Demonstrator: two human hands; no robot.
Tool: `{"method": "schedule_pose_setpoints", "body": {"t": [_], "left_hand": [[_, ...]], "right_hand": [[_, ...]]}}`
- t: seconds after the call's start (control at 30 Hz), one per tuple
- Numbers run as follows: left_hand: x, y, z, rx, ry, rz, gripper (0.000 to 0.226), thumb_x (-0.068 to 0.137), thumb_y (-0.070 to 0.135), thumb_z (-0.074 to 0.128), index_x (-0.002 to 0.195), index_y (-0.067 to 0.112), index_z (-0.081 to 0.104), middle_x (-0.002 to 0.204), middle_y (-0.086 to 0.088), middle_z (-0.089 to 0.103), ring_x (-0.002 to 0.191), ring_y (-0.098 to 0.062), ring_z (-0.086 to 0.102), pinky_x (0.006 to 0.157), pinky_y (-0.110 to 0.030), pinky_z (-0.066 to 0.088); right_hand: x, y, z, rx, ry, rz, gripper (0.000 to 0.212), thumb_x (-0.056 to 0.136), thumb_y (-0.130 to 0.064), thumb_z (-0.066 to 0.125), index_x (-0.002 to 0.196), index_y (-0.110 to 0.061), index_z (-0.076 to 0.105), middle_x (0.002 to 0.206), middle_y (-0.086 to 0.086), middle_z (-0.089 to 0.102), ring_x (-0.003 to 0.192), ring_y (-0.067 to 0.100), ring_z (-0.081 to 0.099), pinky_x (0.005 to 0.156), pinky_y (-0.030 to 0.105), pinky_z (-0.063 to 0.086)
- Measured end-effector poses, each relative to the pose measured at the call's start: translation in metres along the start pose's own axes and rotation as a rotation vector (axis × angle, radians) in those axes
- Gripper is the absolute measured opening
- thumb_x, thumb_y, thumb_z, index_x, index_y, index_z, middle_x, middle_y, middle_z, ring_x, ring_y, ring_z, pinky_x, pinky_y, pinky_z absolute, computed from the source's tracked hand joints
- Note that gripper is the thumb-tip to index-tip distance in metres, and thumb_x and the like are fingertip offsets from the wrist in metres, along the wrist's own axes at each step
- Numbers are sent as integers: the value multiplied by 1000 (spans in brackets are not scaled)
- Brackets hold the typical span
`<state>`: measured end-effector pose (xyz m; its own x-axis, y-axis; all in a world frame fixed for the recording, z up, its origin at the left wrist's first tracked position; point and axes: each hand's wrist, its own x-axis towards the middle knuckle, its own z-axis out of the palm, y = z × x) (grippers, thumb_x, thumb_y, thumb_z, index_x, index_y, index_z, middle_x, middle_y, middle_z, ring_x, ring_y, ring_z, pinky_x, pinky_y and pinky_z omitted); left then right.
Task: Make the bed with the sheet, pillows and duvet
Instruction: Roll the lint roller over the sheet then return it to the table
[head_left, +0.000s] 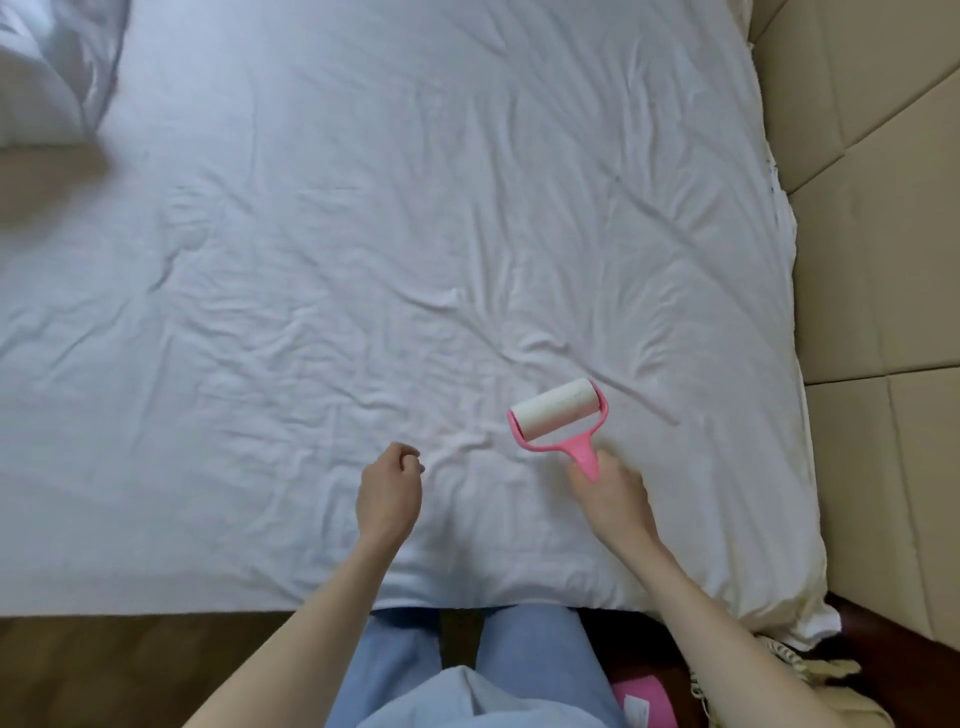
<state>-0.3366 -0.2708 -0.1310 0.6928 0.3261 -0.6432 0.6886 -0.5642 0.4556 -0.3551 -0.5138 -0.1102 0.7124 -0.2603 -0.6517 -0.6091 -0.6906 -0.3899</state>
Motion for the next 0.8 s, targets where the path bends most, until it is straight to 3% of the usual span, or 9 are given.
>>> {"method": "schedule_pose_setpoints", "body": {"t": [0.33, 0.57, 0.8], "left_hand": [[19, -72, -82, -252, 37, -41, 27, 95, 13, 37, 100, 17, 63, 89, 4, 67, 87, -16, 63, 78, -39, 53], [52, -142, -183, -263, 12, 29, 27, 95, 14, 37, 99, 18, 64, 89, 6, 67, 86, -13, 63, 78, -37, 54], [99, -214, -281, -280, 47, 59, 26, 98, 14, 37, 102, 17, 63, 92, 4, 67, 88, -10, 61, 73, -27, 50]], "right_hand": [[-40, -83, 84, -3, -41, -42, 21, 87, -23, 47, 71, -9, 47, 67, 4, 52, 62, 22, 46, 53, 32, 32], [-83, -169, 174, 4, -24, -51, 24, 87, -20, 46, 66, -11, 40, 64, 4, 44, 60, 20, 38, 54, 34, 27], [-98, -239, 267, 79, -53, -70, 23, 88, -24, 49, 72, -8, 48, 65, 6, 51, 58, 20, 46, 53, 32, 34]]}}
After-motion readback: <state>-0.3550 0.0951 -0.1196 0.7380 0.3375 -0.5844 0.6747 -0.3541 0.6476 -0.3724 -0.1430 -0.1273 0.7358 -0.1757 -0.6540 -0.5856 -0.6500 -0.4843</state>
